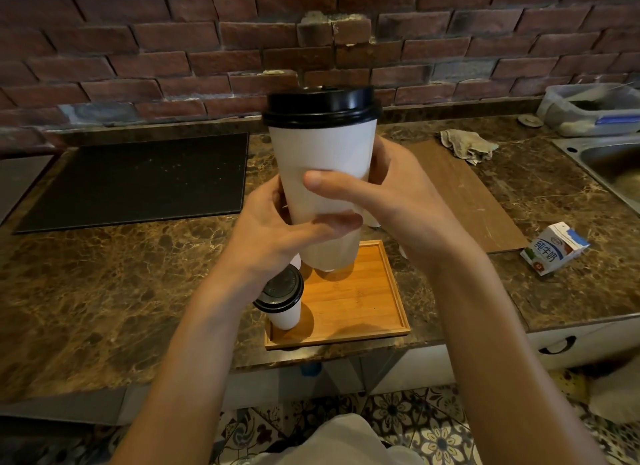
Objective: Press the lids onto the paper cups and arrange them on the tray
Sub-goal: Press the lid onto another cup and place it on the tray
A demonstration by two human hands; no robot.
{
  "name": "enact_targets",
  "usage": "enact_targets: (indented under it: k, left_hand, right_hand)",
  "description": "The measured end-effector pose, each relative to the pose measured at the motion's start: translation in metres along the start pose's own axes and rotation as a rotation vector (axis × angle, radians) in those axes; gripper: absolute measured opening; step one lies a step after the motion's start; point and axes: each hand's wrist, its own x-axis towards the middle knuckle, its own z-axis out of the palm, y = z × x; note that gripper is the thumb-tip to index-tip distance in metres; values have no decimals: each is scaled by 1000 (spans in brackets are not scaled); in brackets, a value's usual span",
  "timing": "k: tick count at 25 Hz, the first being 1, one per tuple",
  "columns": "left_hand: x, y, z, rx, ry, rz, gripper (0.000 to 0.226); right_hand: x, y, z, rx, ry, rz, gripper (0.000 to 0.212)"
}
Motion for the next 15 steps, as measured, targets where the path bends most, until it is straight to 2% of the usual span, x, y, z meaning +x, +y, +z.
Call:
enact_targets:
  k: [4, 6, 15]
  left_hand:
    - [1, 1, 1, 33, 49, 23, 62]
    - [1, -1, 1, 48, 82, 18, 55]
    - [5, -12, 5, 110, 184, 40, 51]
  right_hand:
    - [-2, -5, 4, -59, 56, -7, 62]
    - [-3, -7, 8, -74, 89, 0, 64]
    - [-7, -4, 29, -160, 308, 13, 81]
